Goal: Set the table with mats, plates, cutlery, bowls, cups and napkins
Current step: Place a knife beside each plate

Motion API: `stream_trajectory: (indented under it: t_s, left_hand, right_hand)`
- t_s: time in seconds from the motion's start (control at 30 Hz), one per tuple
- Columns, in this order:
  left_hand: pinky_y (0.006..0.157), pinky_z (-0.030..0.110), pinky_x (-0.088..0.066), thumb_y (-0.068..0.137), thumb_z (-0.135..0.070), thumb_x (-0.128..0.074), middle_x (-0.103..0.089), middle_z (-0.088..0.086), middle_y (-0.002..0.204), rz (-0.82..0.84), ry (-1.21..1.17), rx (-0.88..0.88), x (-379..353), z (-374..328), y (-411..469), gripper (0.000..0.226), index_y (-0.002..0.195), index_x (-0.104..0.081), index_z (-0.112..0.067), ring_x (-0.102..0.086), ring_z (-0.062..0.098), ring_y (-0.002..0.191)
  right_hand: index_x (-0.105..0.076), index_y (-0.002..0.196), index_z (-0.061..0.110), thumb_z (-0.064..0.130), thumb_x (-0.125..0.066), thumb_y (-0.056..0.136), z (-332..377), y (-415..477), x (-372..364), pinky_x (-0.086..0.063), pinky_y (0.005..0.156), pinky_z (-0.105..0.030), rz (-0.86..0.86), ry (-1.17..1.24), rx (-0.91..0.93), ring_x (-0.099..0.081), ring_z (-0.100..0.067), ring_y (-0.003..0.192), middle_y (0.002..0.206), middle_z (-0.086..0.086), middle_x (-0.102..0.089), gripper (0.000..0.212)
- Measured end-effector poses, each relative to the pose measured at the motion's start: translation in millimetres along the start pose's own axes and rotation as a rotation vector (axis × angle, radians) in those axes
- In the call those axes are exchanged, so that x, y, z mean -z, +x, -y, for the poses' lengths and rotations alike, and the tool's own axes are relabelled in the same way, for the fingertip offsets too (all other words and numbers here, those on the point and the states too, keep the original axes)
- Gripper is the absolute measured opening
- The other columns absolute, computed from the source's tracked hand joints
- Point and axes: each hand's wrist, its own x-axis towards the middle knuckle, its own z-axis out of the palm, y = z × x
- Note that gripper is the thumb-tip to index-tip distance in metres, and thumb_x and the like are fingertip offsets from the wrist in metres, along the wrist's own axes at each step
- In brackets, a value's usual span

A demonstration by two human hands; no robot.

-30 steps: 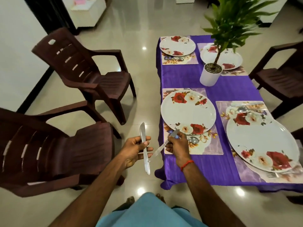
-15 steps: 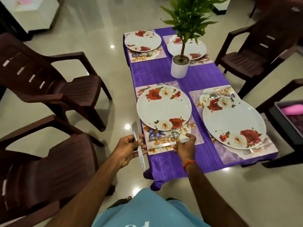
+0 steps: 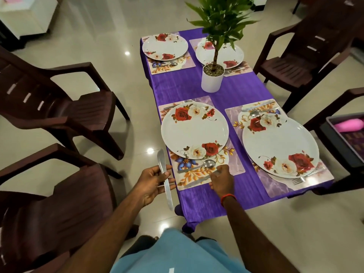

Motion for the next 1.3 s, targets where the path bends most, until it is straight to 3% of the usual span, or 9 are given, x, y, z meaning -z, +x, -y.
stream_trajectory:
  t_s: [0.13, 0.27, 0.5, 0.63, 0.73, 0.87, 1.03, 1.17, 1.3]
  left_hand:
    - [0.082, 0.055, -0.062, 0.097, -0.001, -0.063, -0.079, 0.011, 0.090, 0.003, -0.019, 0.014, 3.3, -2.2, 2.2, 0.019, 0.114, -0.071, -0.004, -0.078, 0.032, 0.085]
    - [0.085, 0.057, -0.061, 0.097, -0.001, -0.064, -0.078, 0.011, 0.092, 0.014, -0.037, 0.037, 9.0, -3.9, 7.5, 0.020, 0.114, -0.071, -0.004, -0.077, 0.034, 0.088]
    - [0.074, 0.048, -0.064, 0.095, 0.002, -0.065, -0.074, 0.018, 0.098, 0.074, 0.015, 0.068, 30.6, -25.8, 31.3, 0.020, 0.114, -0.072, -0.002, -0.075, 0.038, 0.092]
    - [0.075, 0.047, -0.064, 0.095, 0.002, -0.066, -0.072, 0.020, 0.103, 0.132, 0.060, 0.095, 40.8, -40.5, 48.5, 0.023, 0.117, -0.071, -0.002, -0.075, 0.039, 0.096]
    - [0.071, 0.044, -0.064, 0.094, 0.001, -0.067, -0.075, 0.018, 0.103, 0.174, 0.103, 0.115, 45.1, -51.3, 61.7, 0.023, 0.116, -0.071, -0.004, -0.076, 0.037, 0.095]
    - [0.068, 0.042, -0.064, 0.095, 0.002, -0.065, -0.075, 0.018, 0.099, 0.247, 0.150, 0.126, 47.8, -65.9, 79.6, 0.019, 0.111, -0.072, -0.004, -0.076, 0.035, 0.089]
    - [0.078, 0.050, -0.064, 0.095, 0.001, -0.066, -0.078, 0.015, 0.093, 0.321, 0.205, 0.143, 49.6, -79.1, 96.5, 0.020, 0.114, -0.070, -0.003, -0.077, 0.035, 0.089]
    - [0.076, 0.049, -0.064, 0.093, 0.000, -0.068, -0.077, 0.020, 0.102, 0.365, 0.238, 0.153, 52.0, -84.3, 104.9, 0.022, 0.115, -0.070, -0.003, -0.076, 0.039, 0.094]
    - [0.080, 0.050, -0.064, 0.093, -0.001, -0.069, -0.078, 0.014, 0.093, 0.394, 0.276, 0.145, 59.2, -90.2, 111.2, 0.022, 0.115, -0.071, -0.004, -0.077, 0.035, 0.089]
  right_hand:
    - [-0.056, 0.096, 0.018, 0.020, -0.057, 0.098, -14.2, 5.4, -10.0, -0.063, 0.066, -0.047, -0.024, -0.116, 0.029, -0.069, -0.024, 0.073, 0.082, -0.006, -0.067, 0.003]
    - [-0.056, 0.088, 0.019, 0.022, -0.055, 0.095, -15.5, 6.7, -11.8, -0.062, 0.064, -0.046, -0.049, -0.158, 0.040, -0.067, -0.024, 0.067, 0.074, -0.005, -0.066, 0.007]
    - [-0.056, 0.084, 0.019, 0.022, -0.064, 0.090, -7.2, -2.8, -11.6, -0.059, 0.070, -0.046, -0.084, -0.142, -0.039, -0.066, -0.025, 0.073, 0.076, -0.004, -0.066, 0.010]
    - [-0.056, 0.100, 0.019, 0.021, -0.069, 0.091, -2.4, -13.1, -9.9, -0.058, 0.075, -0.042, -0.116, -0.097, -0.039, -0.067, -0.025, 0.085, 0.089, -0.001, -0.068, 0.017]
    - [-0.052, 0.129, 0.017, 0.027, -0.077, 0.088, 1.9, -31.3, -14.3, -0.050, 0.074, -0.026, -0.139, -0.079, 0.000, -0.062, -0.017, 0.095, 0.106, 0.001, -0.064, 0.050]
    - [-0.041, 0.148, 0.019, 0.055, -0.078, 0.081, -12.6, -48.5, -28.5, -0.053, 0.087, -0.037, -0.126, -0.281, -0.010, -0.057, -0.023, 0.108, 0.125, -0.007, -0.056, 0.085]
    - [-0.033, 0.154, 0.020, 0.058, -0.071, 0.085, -4.3, -57.2, -37.6, -0.052, 0.090, -0.037, -0.117, -0.362, -0.047, -0.053, -0.023, 0.111, 0.128, -0.009, -0.049, 0.087]
    - [-0.034, 0.154, 0.021, 0.060, -0.069, 0.086, -1.1, -60.5, -46.2, -0.053, 0.089, -0.038, -0.166, -0.383, -0.079, -0.055, -0.022, 0.110, 0.126, -0.008, -0.051, 0.086]
    - [-0.037, 0.153, 0.020, 0.056, -0.070, 0.087, -1.7, -65.7, -53.9, -0.054, 0.089, -0.038, -0.219, -0.385, -0.080, -0.055, -0.022, 0.110, 0.125, -0.008, -0.053, 0.082]
